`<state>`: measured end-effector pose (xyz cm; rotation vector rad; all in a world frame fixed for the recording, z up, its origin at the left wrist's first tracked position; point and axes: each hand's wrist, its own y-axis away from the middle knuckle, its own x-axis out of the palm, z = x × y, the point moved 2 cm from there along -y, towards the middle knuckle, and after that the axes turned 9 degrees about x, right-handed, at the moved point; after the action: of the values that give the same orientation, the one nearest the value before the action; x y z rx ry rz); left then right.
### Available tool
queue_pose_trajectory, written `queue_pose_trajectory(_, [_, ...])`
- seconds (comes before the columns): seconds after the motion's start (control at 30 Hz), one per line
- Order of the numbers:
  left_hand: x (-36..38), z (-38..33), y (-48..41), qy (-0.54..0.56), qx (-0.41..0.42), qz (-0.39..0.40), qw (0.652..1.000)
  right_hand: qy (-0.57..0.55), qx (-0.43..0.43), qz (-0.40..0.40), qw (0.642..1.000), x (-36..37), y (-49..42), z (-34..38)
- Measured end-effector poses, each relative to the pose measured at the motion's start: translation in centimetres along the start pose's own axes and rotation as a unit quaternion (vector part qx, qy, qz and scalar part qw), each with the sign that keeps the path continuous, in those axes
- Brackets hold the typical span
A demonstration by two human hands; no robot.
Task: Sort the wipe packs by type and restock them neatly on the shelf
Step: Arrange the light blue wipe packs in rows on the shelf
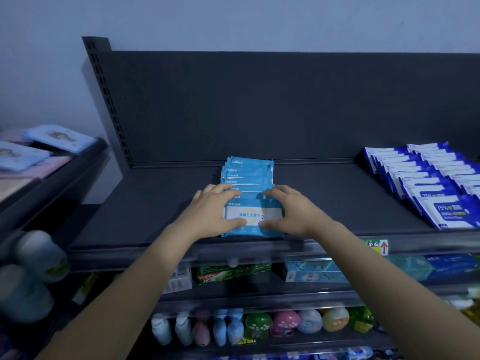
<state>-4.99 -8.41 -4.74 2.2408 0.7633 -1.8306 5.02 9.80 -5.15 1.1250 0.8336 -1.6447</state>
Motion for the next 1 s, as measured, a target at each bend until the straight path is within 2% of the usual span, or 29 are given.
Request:
queue_pose_trajectory(0.07, [-0.1,-1.1,-0.1,-0.070,0.026,-0.018,0.997,0.050,0.004,-0.043,0.998,-0.6,0.6,-0.3])
queue_pose_trajectory(0.13, [-0.2,-2.5,-0.7,-0.134,0.061,-0.028,0.989,0.104,0.007,-0.120,0.987,-1.6,1.9,-0.6])
queue_pose_trajectory(0.2, [-0.2,-4.5,-1.8,-0.156,0.106,-0.041,0.981,0.142,0.011,-0.226,0.964,-2.4,4.1,-1.5])
queue_pose_trajectory(0.27, [0.2,-6.8,-3.7,-0.166,0.154,-0.056,0.972,0.144,0.056,-0.277,0.948,-3.1,6.9,-3.3])
queue_pose_trajectory(0.37, [1.8,-11.8,-6.3,-0.162,0.212,-0.075,0.961,0.166,0.141,-0.281,0.935,-4.1,11.7,-7.0])
queue_pose_trajectory(0.5, [4.7,-21.5,-8.0,-0.122,0.317,-0.071,0.938,0.205,0.256,-0.302,0.895,-6.4,19.8,-12.7])
queue_pose_trajectory(0.67, [9.0,-34.7,-7.2,-0.087,0.444,-0.045,0.891,0.176,0.398,-0.310,0.845,-7.1,31.9,-19.4])
queue_pose_trajectory(0.77, [12.7,-43.5,-5.8,-0.072,0.512,-0.023,0.856,0.160,0.479,-0.319,0.802,-6.1,40.6,-23.2])
queue_pose_trajectory(0.93, [21.6,-58.5,-1.8,-0.075,0.587,0.035,0.805,0.085,0.647,-0.247,0.717,-2.0,55.6,-30.9])
queue_pose_trajectory(1.0, [25.9,-64.1,0.2,-0.084,0.592,0.092,0.796,0.037,0.691,-0.205,0.692,-0.1,61.1,-35.0])
